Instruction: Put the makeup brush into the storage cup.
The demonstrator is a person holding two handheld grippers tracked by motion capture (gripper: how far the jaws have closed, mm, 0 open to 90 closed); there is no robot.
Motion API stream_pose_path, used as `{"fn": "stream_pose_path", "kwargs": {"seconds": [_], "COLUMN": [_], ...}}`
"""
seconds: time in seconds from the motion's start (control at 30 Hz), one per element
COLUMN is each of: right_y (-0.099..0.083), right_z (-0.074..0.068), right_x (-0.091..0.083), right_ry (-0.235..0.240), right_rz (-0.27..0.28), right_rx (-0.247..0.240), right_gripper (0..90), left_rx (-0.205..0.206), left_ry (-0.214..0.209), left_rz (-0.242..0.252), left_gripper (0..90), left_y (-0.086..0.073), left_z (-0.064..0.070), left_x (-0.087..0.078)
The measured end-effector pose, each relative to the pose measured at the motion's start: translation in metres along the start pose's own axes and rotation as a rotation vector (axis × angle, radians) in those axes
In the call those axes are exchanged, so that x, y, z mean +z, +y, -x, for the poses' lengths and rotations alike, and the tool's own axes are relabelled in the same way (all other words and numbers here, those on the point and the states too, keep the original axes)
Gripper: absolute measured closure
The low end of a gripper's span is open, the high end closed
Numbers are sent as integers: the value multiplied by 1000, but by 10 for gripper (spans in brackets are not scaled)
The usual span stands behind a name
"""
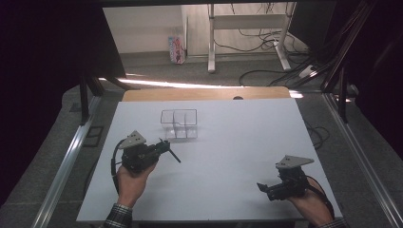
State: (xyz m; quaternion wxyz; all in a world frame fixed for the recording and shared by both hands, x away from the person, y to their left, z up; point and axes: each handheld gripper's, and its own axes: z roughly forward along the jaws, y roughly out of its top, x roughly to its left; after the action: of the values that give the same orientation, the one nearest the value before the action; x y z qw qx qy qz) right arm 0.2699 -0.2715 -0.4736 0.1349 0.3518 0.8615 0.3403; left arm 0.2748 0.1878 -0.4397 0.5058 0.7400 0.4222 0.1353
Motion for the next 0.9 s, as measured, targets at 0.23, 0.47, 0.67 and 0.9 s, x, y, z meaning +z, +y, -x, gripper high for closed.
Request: {"fn": "stream_pose_path", "kwargs": {"seconds": [0.23,0.47,0.67,0.9], "right_y": [-5,-8,-11,-13], "right_z": [0,0,0,1], "right_x": [-1,-3,-5,-7], "right_ry": [-18,-21,-14,-3], "right_rz": [-16,-28,-29,-25], "right_rx": [-17,-14,-11,-4], "right_gripper": [0,0,0,0], "left_rx": [14,26,39,45], "left_ry": [18,30,43,57], "left_rz": [14,29,36,42], "left_gripper": [833,833,833,833], "left_y": [10,22,35,44], "left_z": [-6,-9,-13,-16], "left_x": [1,3,6,8]}}
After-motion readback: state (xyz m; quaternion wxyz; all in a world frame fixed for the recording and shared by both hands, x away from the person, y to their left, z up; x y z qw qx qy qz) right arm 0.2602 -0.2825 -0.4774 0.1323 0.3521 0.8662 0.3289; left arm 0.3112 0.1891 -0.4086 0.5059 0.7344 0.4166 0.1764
